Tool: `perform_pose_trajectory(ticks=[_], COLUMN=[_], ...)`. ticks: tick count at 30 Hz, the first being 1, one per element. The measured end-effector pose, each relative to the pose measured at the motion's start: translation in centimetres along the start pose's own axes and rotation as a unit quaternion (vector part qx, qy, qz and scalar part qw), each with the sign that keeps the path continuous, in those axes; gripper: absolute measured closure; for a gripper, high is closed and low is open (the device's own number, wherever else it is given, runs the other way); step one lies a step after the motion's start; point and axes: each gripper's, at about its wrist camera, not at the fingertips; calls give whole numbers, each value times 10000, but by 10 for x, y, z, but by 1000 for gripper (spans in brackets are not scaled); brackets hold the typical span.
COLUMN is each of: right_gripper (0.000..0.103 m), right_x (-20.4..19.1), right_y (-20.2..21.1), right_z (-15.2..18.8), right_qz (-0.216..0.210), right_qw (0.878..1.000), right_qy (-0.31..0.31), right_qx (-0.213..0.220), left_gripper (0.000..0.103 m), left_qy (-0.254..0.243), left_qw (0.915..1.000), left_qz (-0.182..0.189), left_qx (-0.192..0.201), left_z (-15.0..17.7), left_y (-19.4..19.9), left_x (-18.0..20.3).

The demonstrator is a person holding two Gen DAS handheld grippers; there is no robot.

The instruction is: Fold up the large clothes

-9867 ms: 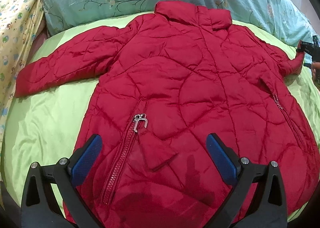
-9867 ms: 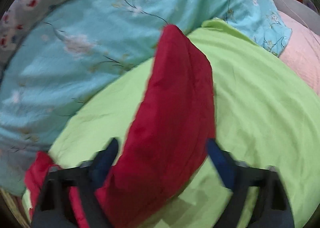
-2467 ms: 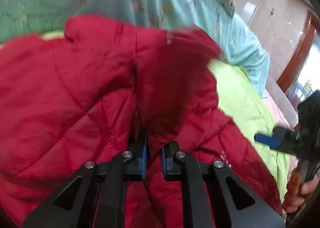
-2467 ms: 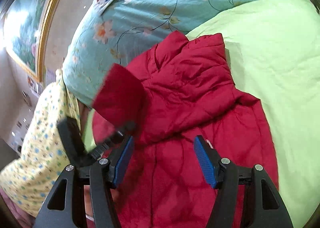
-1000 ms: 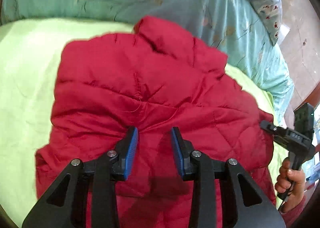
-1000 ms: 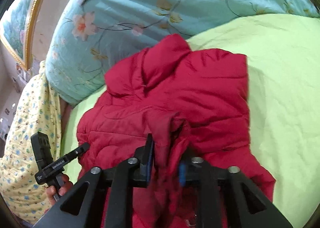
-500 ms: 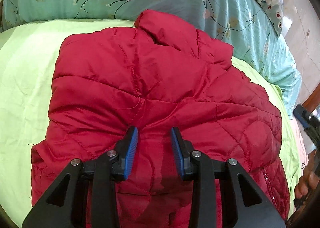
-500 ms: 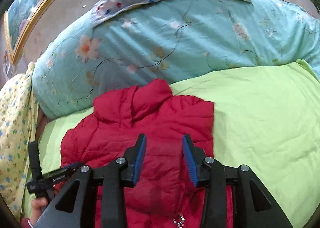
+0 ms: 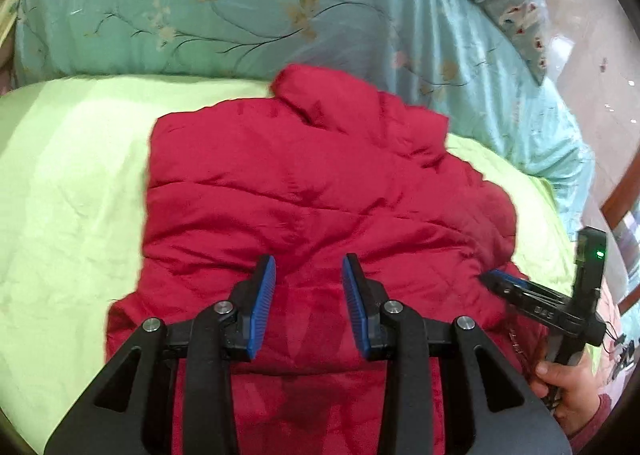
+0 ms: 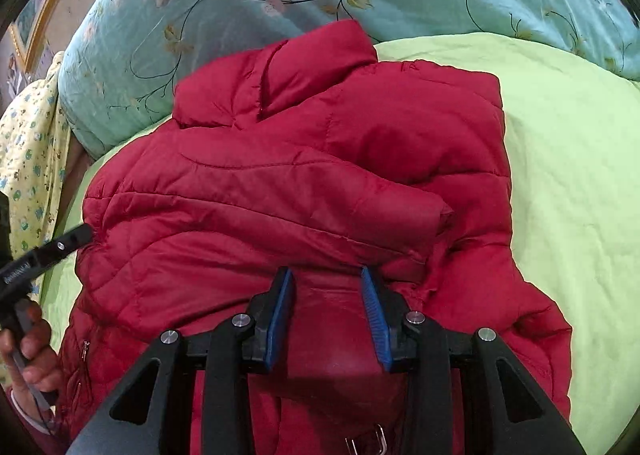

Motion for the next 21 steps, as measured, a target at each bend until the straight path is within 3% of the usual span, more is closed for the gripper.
perform_pose_trajectory(ticks=[5,10,15,21], right_gripper=[69,69,74,76], right_x=[0,4,10,15], right_y=[4,23,10,5], right_z=[1,6,11,17], right_qz=[-3,92,80,10], right_qw=[10000,9998,9999,9996], right_qy=[-3,-73,-128,-265], right_qx=[-12,142,-46,23], left_gripper=[71,71,71,71], left_qy=[121,-5,124,294], left_qw=[9992,9993,9994,9989], left_qz=[-63,-193,23,142], left_qx=[-369,-310,-331,-328], left_z=[1,7,9,14], left_y=[-26,-31,-33,-28], left_x=[-15,-12,-21,-28])
Point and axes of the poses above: each gripper's, at about its wrist camera, not at the fingertips, and y roughly against the way its jaws point, x to its right, z to its underside, and after that the axes turned 12 degrees about y, right-handed
